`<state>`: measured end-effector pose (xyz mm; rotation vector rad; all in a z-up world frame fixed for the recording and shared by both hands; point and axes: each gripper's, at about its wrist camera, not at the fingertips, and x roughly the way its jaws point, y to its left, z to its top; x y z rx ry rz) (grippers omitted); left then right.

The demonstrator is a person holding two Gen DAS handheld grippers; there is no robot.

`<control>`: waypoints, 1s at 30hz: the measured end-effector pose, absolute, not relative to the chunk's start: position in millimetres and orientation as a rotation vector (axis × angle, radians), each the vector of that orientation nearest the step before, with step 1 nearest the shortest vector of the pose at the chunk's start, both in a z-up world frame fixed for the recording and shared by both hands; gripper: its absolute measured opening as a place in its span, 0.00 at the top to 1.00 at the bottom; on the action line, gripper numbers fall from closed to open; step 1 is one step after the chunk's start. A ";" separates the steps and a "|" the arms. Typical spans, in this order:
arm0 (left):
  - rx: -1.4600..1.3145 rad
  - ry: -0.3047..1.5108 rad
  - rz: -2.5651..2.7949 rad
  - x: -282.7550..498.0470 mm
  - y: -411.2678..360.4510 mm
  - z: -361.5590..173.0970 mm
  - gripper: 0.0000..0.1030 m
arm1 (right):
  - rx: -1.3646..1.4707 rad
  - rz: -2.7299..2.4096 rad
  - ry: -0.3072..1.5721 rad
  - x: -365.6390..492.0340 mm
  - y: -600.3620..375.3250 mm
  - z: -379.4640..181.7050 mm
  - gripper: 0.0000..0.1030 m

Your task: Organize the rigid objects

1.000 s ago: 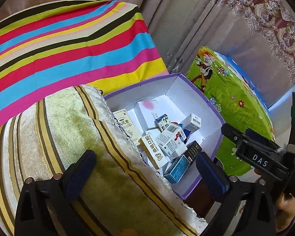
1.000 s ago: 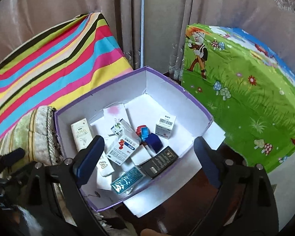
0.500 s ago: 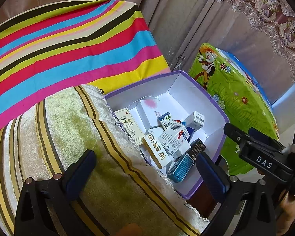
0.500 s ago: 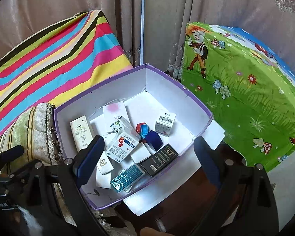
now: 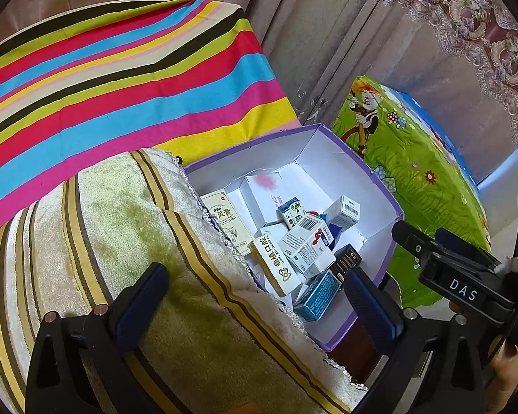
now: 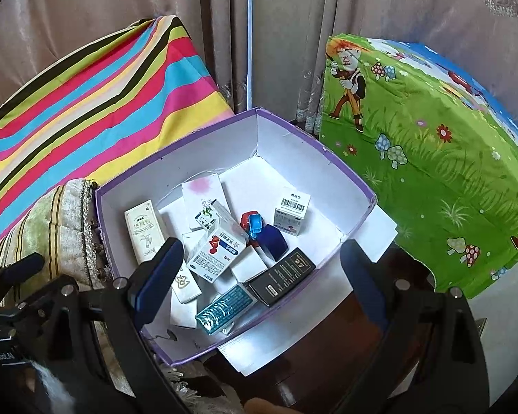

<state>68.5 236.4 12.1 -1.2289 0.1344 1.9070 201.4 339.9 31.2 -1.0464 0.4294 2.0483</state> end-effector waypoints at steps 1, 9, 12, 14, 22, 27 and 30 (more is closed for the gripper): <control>-1.229 0.135 1.908 68.6 236.6 12.1 0.00 | -1.048 2.048 0.428 201.6 339.8 31.0 0.09; -1.229 0.136 1.908 68.5 236.5 12.0 0.00 | -1.048 2.050 0.420 201.5 338.1 31.2 0.09; -1.229 0.135 1.908 68.2 236.5 11.9 0.00 | -1.047 2.055 0.432 202.1 338.5 30.8 0.09; -1.229 0.136 1.907 68.2 236.4 11.8 0.00 | -1.050 2.053 0.434 201.7 338.7 29.9 0.09; -1.228 0.136 1.907 68.1 236.3 11.8 0.00 | -1.055 2.053 0.432 201.3 338.3 29.2 0.09; -1.228 0.136 1.907 68.2 236.4 11.8 0.00 | -1.058 2.054 0.432 201.1 337.8 28.4 0.09; -1.228 0.136 1.907 68.1 236.3 11.8 0.00 | -1.058 2.054 0.433 201.0 337.5 28.5 0.09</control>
